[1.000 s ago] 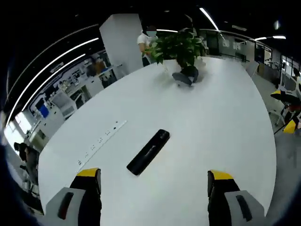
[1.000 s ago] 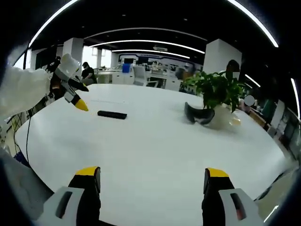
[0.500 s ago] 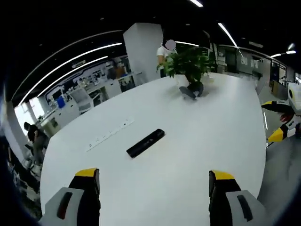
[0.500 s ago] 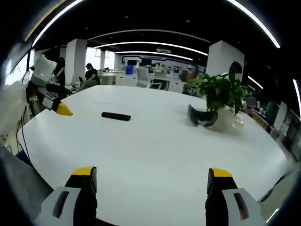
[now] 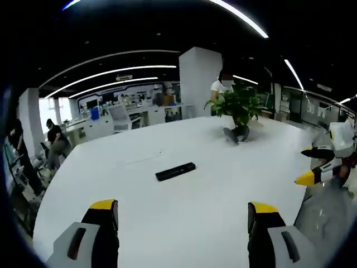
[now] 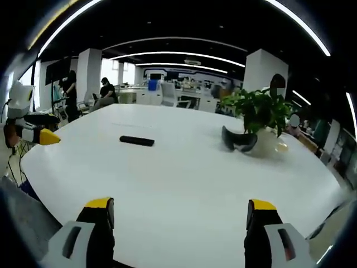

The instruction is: Press the specified remote control buttons in sequence, fully releasing each button before pressing the next.

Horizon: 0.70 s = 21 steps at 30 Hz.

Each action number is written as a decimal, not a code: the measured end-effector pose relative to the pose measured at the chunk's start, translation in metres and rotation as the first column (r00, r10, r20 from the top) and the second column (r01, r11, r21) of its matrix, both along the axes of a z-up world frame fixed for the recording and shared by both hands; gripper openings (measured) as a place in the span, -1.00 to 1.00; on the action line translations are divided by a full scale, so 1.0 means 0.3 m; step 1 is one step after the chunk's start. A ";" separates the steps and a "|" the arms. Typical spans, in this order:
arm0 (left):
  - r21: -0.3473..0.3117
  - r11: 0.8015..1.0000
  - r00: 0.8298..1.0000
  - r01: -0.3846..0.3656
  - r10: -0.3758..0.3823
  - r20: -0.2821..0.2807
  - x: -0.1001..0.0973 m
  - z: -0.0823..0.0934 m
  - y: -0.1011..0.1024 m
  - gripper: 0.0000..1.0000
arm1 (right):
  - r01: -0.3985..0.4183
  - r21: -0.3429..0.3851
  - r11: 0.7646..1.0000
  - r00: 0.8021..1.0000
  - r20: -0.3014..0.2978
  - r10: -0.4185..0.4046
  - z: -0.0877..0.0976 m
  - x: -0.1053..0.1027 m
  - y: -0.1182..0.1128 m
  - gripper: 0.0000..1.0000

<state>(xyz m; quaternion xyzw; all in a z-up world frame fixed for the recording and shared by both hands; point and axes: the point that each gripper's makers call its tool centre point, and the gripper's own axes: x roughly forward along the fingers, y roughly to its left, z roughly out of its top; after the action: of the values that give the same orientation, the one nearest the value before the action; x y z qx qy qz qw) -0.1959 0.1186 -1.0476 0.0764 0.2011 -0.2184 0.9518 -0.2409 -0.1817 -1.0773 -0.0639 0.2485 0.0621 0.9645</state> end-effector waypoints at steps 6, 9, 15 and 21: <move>-0.014 0.995 0.994 -0.096 0.097 0.058 -0.081 0.007 0.027 1.00 | 0.016 0.011 1.000 1.000 0.025 -0.016 0.017 0.008 -0.007 0.98; -0.028 0.994 0.993 -0.102 0.103 0.065 -0.110 -0.003 0.022 1.00 | 0.017 0.013 1.000 0.999 0.036 -0.017 0.025 0.008 -0.007 0.97; -0.006 0.989 0.986 -0.146 0.146 0.078 -0.147 -0.036 0.058 1.00 | 0.032 0.001 0.999 0.998 0.049 -0.032 0.035 0.009 -0.023 0.94; 0.025 0.983 0.983 -0.181 0.180 0.043 -0.161 -0.105 0.091 1.00 | 0.039 0.019 0.999 0.996 0.074 -0.040 0.051 0.019 -0.035 0.98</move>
<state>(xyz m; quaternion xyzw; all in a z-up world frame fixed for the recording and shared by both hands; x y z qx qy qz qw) -0.2443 0.1459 -1.0789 0.0761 0.1910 -0.1269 0.9704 -0.2353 -0.1921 -1.0619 -0.0530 0.2131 0.0428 0.9746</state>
